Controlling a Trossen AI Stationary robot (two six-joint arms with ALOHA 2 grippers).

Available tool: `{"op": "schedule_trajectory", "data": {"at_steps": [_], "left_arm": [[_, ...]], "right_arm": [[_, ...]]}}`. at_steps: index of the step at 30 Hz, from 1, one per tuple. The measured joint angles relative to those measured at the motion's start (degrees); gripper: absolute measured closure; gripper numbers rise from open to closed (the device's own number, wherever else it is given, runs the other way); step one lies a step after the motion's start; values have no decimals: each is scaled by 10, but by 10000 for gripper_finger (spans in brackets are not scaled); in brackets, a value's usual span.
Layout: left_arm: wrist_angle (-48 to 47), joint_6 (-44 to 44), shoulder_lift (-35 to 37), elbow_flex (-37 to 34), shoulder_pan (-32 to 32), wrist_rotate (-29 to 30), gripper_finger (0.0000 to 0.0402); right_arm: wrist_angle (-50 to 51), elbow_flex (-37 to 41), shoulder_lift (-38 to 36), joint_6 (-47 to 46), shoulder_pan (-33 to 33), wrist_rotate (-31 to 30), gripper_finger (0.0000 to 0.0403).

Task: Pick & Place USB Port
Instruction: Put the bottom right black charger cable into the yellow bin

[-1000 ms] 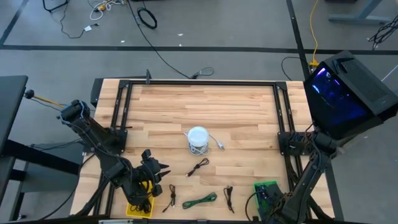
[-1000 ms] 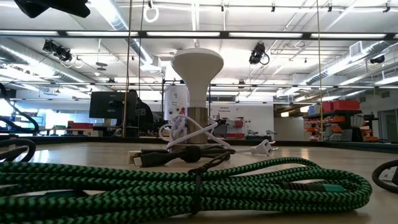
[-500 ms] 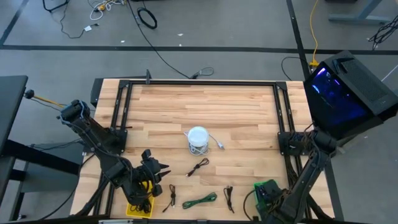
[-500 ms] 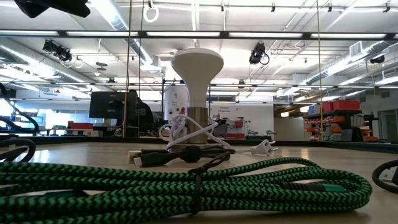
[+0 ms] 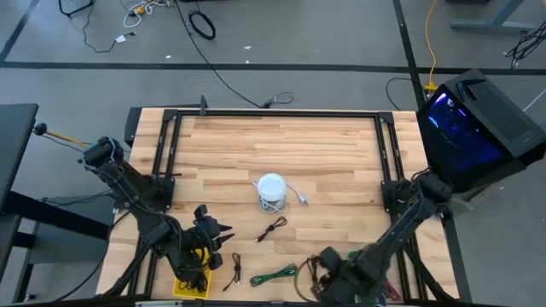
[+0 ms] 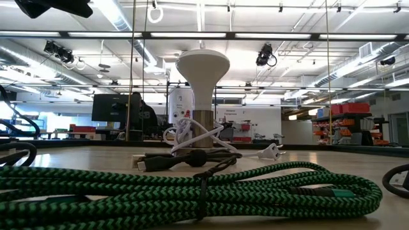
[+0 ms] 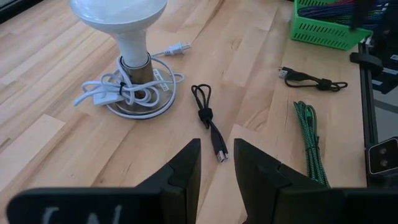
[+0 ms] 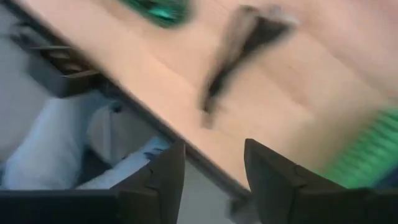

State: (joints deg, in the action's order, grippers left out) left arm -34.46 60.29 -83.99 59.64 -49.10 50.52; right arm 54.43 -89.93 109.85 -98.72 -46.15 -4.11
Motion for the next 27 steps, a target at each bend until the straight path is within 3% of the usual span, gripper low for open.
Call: {"op": "schedule_trajectory", "data": {"at_steps": [5, 11, 27], "left_arm": [[0, 0, 0, 0, 0, -1, 301], [0, 0, 0, 0, 0, -4, 301], [0, 0, 0, 0, 0, -4, 301]], "right_arm": [[-44, 0, 32, 49, 29, 6, 238], [-21, 0, 78, 63, 48, 79, 238], [-57, -1, 139, 73, 55, 77, 250]]}}
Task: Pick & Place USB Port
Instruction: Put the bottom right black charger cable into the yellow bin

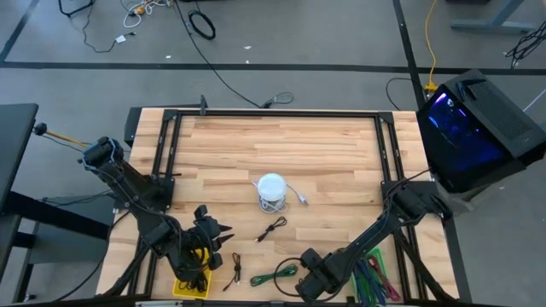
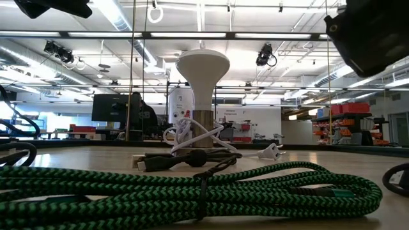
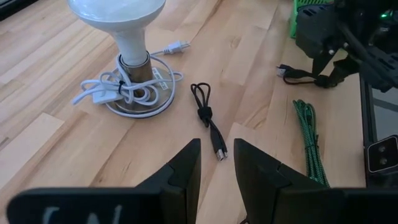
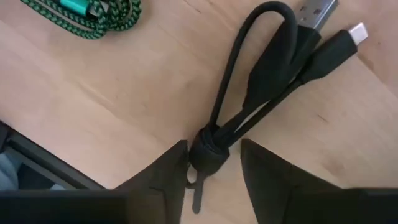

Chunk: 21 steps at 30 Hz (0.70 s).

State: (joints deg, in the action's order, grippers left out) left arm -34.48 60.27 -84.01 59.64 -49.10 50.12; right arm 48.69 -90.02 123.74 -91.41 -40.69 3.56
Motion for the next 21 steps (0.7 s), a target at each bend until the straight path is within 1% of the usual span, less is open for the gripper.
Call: {"op": "schedule_trajectory", "data": {"at_steps": [2, 4, 5, 6, 11, 14, 15, 17, 18, 21], "left_arm": [[1, 0, 0, 0, 0, 0, 301], [2, 0, 0, 0, 0, 3, 301], [2, 0, 0, 0, 0, 3, 301], [2, 0, 0, 0, 0, 6, 301], [18, 0, 0, 0, 0, 29, 301], [40, -15, 0, 0, 0, 44, 301], [50, -24, 0, 0, 0, 48, 301], [74, -43, 0, 0, 0, 56, 301], [88, -57, -2, 0, 0, 59, 301], [141, -114, -13, 0, 0, 81, 301]], "right_arm": [[3, 0, 1, 14, 0, 1, 286], [1, 0, 1, 26, 2, 11, 350], [-7, 0, 0, 35, 3, 15, 372], [-14, 0, -1, 39, 4, 14, 381], [2, 1, -9, 64, 19, 19, 389], [16, 1, -38, 84, 34, 9, 389], [21, 1, -53, 92, 38, -3, 389], [24, 1, -85, 105, 44, -40, 389], [21, 1, -102, 113, 45, -68, 389], [-27, 1, -159, 146, 43, -174, 389]]}}
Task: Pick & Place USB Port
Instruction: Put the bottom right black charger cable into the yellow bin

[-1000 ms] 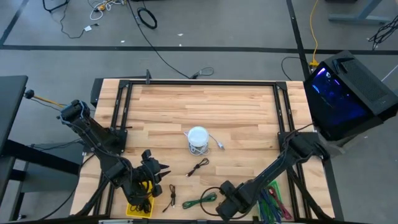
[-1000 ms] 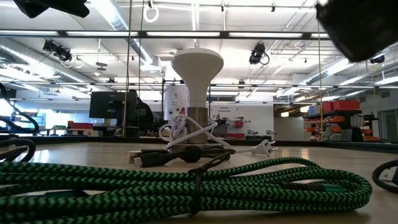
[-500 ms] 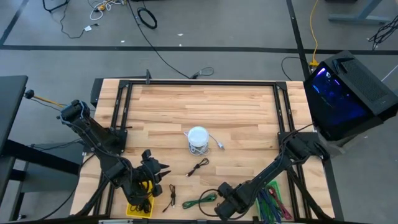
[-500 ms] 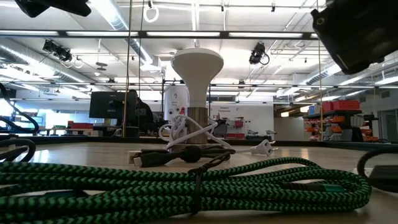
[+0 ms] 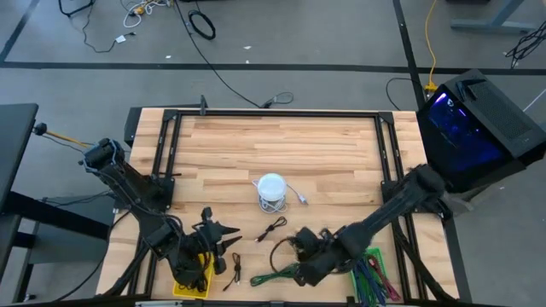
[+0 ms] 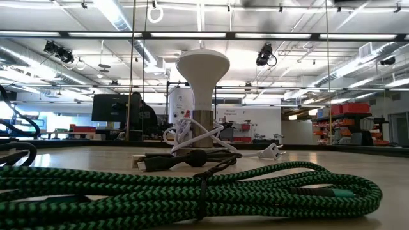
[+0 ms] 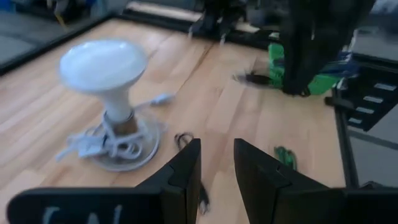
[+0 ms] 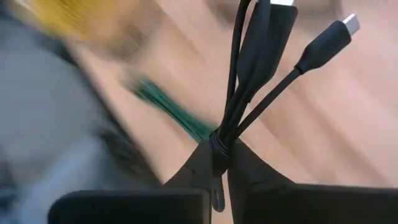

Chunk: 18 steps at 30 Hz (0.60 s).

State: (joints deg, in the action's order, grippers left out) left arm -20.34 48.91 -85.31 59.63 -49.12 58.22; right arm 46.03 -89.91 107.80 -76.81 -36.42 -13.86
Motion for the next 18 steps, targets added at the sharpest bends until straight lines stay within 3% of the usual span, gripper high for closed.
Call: {"op": "schedule_trajectory", "data": {"at_steps": [4, 8, 12, 15, 18], "left_arm": [[119, -103, -15, 0, 3, 16, 301], [290, -252, -28, 0, 16, -20, 301], [477, -397, -29, 0, 26, -124, 301], [583, -471, -29, 0, 32, -215, 301], [619, -485, -29, 0, 35, -234, 301]], "right_arm": [[-139, -1, -50, 122, -12, -111, 389], [-285, -1, -72, 270, -27, -159, 389], [-355, -1, -73, 370, -41, -180, 389], [-364, -1, -73, 387, -47, -198, 389], [-361, -1, -73, 389, -49, -203, 389]]}}
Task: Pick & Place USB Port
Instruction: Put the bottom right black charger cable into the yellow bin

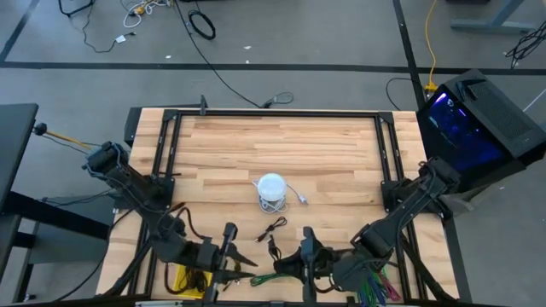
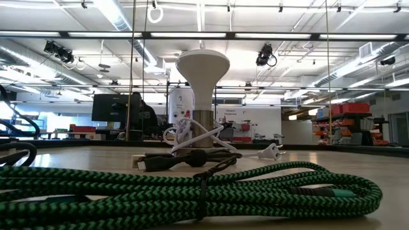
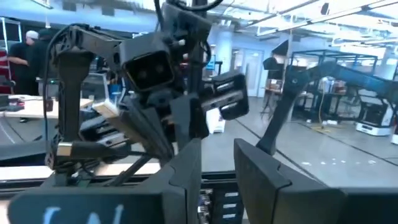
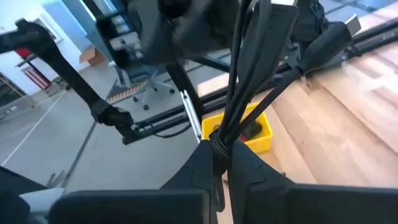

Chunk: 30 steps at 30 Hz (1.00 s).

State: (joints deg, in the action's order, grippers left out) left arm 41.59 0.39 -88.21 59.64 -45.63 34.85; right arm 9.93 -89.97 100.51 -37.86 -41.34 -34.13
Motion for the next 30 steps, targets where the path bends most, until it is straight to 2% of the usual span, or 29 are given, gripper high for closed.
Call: {"op": "schedule_trajectory", "data": {"at_steps": [8, 19, 30], "left_arm": [[-6, 24, -4, 0, 35, -6, 301], [-1, 65, -4, 0, 78, -81, 301], [-2, 90, -12, 0, 100, -113, 301]], "right_arm": [[-27, 0, 0, 34, 0, -1, 389], [-36, 0, 4, 46, 6, -4, 389], [-44, 0, 16, 54, 41, 28, 389]]}}
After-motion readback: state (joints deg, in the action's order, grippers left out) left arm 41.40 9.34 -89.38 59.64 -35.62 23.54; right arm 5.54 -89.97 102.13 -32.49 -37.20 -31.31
